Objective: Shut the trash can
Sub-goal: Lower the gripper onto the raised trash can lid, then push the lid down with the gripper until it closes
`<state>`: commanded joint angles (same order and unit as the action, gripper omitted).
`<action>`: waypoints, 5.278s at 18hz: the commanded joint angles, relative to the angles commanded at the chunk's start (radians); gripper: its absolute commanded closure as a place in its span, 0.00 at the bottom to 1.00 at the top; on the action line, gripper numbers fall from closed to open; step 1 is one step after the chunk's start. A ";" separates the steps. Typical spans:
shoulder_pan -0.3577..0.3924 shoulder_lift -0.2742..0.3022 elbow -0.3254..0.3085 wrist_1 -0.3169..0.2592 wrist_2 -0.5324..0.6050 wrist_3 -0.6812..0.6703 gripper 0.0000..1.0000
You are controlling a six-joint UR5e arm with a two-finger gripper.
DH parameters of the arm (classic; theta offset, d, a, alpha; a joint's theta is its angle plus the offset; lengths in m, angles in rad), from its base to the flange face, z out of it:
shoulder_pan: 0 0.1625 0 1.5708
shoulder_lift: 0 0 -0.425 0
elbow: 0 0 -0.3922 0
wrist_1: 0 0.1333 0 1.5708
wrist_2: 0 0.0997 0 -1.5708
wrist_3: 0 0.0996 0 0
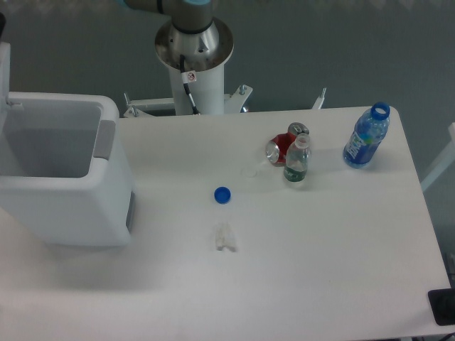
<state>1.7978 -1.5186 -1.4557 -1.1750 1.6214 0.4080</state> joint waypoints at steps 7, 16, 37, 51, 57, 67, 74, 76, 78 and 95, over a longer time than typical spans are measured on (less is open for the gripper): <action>0.048 -0.002 -0.026 0.002 -0.005 0.002 1.00; 0.092 0.000 -0.064 0.002 -0.015 0.009 1.00; 0.147 -0.006 -0.140 0.006 -0.018 0.012 1.00; 0.153 -0.014 -0.155 0.008 -0.017 0.012 1.00; 0.153 -0.024 -0.161 0.008 -0.017 0.012 1.00; 0.153 -0.037 -0.161 0.008 -0.017 0.011 1.00; 0.155 -0.048 -0.161 0.008 -0.015 0.011 1.00; 0.153 -0.048 -0.161 0.008 -0.015 0.011 1.00; 0.155 -0.048 -0.161 0.008 -0.015 0.011 1.00; 0.169 -0.051 -0.160 0.008 -0.017 0.014 1.00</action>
<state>1.9665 -1.5693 -1.6153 -1.1674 1.6046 0.4218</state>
